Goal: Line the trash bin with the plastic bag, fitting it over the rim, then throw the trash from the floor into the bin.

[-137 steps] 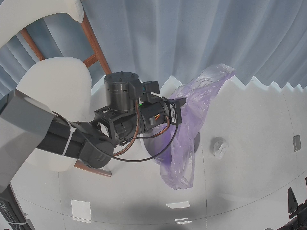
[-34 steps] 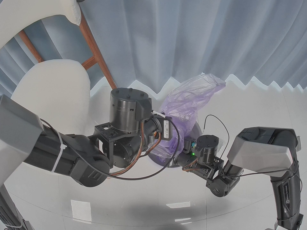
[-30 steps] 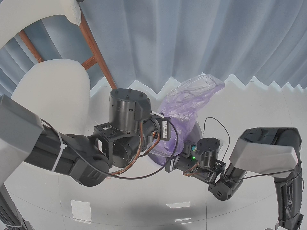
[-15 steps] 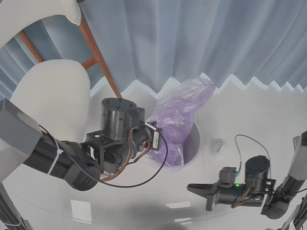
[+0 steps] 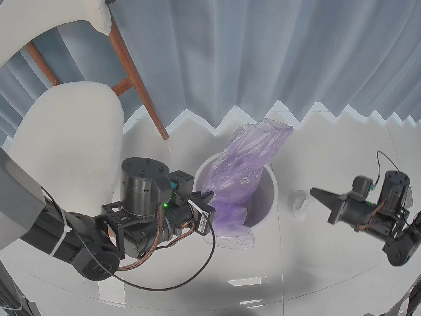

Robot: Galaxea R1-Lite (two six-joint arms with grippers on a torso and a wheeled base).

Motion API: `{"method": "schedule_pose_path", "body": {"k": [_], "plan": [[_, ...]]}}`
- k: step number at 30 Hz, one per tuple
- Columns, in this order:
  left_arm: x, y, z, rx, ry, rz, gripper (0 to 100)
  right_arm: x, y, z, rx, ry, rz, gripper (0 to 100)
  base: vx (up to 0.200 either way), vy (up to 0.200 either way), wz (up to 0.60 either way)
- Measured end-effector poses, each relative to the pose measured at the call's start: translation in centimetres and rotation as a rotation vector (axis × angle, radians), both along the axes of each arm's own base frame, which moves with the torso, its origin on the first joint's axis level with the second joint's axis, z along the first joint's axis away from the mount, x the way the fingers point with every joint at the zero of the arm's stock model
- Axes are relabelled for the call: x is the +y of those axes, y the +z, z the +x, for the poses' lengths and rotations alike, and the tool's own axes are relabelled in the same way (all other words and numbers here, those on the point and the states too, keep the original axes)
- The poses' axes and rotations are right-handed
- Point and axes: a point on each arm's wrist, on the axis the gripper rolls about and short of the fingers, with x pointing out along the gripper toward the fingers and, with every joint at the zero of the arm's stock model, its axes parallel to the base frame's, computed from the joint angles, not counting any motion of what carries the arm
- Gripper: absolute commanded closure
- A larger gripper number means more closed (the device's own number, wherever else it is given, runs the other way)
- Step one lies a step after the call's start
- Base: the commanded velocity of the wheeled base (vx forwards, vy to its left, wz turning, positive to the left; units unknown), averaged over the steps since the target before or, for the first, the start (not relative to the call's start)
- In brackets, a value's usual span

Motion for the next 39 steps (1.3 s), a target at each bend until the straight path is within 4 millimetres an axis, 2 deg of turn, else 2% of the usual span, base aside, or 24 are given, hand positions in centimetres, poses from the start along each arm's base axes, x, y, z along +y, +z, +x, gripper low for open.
{"method": "schedule_pose_path", "body": {"k": [9,14,19,24,27,31,34,39], "plan": [[0.4,0.0,-1.4,-0.003,-0.048,0.007,100,0.9,3.3,9.7,-0.314,-0.015,-0.047,100,0.000,0.000,0.00],[0.6,0.1,-1.7,-0.005,-0.060,0.008,100,1.6,3.3,14.8,-0.457,-0.021,-0.101,100,0.000,0.000,0.00],[0.7,0.2,-2.0,-0.008,-0.066,0.006,100,2.9,2.1,19.2,-0.569,-0.016,-0.147,100,0.000,0.000,0.00],[1.1,0.2,-2.1,-0.007,-0.063,0.006,100,5.0,1.0,21.2,-0.644,0.014,-0.182,100,0.000,0.000,0.00],[1.3,0.3,-2.1,-0.008,-0.061,0.006,100,4.8,0.4,21.9,-0.642,-0.001,-0.188,100,0.000,0.000,0.00],[1.4,0.2,-2.2,-0.006,-0.058,0.007,100,4.5,1.0,22.8,-0.662,-0.032,-0.179,100,0.000,0.000,0.00],[1.4,0.1,-2.3,-0.005,-0.051,0.011,100,5.0,1.5,22.7,-0.675,-0.027,-0.166,100,0.000,0.000,0.00],[1.5,0.1,-2.3,-0.005,-0.048,0.013,100,8.1,1.5,21.5,-0.678,0.041,-0.130,100,0.000,0.000,0.00]]}}
